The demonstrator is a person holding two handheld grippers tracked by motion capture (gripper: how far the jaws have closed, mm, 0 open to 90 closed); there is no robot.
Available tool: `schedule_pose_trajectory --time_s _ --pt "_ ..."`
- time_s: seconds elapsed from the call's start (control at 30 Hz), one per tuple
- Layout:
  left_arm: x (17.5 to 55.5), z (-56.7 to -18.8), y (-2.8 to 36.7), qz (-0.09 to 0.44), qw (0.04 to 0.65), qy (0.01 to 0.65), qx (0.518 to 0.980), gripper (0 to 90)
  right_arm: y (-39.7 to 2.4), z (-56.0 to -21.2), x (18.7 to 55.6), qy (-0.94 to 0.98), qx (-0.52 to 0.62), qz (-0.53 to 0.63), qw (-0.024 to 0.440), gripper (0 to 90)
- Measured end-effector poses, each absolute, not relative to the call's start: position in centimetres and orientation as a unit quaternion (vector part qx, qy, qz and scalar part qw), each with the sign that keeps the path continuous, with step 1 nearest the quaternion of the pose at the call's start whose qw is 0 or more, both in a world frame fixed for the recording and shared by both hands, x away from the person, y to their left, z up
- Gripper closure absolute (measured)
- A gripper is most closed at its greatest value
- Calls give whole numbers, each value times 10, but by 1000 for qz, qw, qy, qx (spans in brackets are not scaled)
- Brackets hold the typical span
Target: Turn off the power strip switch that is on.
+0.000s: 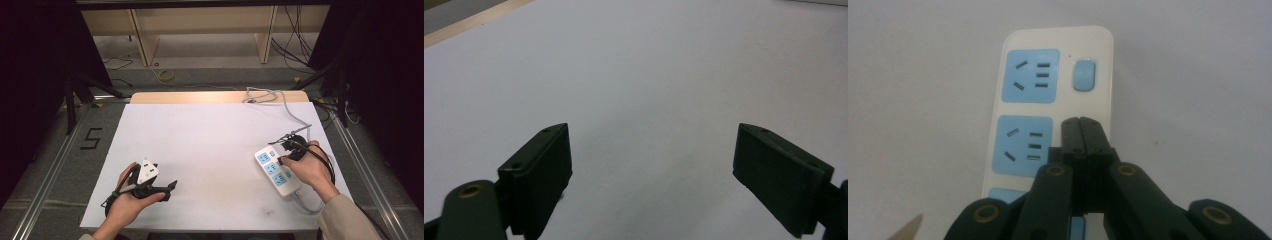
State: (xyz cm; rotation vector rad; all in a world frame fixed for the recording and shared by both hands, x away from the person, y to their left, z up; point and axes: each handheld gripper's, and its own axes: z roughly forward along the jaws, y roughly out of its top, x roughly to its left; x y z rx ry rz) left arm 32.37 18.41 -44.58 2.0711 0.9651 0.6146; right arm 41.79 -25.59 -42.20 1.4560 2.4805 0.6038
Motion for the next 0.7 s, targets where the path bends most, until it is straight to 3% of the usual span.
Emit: schedule_pose_trajectory --time_s 0.7 --pt "324 -446 184 240 377 377 811 153 -255 -428 422 843 494 190 96 900"
